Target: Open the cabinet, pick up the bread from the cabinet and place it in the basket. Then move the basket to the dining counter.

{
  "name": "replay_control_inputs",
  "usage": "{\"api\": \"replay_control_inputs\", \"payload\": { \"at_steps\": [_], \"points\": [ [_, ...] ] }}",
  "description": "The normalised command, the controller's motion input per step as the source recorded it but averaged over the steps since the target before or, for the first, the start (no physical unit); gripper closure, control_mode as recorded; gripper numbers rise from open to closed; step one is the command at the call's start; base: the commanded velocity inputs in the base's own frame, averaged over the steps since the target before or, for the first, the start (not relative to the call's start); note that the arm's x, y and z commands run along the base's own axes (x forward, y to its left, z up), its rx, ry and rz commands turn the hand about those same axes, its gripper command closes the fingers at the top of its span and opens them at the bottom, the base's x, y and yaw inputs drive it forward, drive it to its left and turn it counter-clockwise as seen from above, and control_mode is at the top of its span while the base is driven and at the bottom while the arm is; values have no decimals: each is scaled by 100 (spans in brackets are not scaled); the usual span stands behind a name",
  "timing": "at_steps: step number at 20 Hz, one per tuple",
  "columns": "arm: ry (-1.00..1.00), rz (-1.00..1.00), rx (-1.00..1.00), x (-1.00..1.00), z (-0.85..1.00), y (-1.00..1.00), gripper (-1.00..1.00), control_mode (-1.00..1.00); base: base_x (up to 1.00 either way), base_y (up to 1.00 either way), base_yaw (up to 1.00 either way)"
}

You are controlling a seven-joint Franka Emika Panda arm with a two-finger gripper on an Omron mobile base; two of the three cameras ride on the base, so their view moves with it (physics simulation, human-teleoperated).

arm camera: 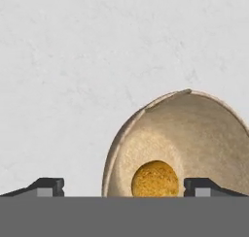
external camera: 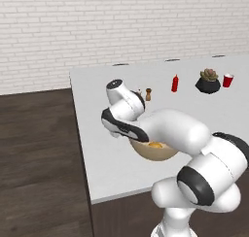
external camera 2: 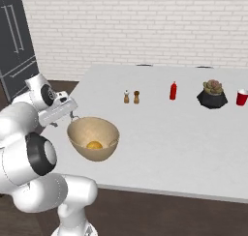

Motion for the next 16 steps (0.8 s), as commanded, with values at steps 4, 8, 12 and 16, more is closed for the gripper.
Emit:
{"api": "replay_control_inputs", "payload": {
  "at_steps": [4,8,12,16],
  "points": [
    [0,0,0,-62,99,5,-100,-100,0,0,0],
    [-7,0,0,-96,80,28,-100,-100,0,0,0],
    [-17,-1,1,-100,48,5,-100,-100,0,0,0],
    [-19,-3,2,-100,39,0,-100,-100,0,0,0]
  ]
}}
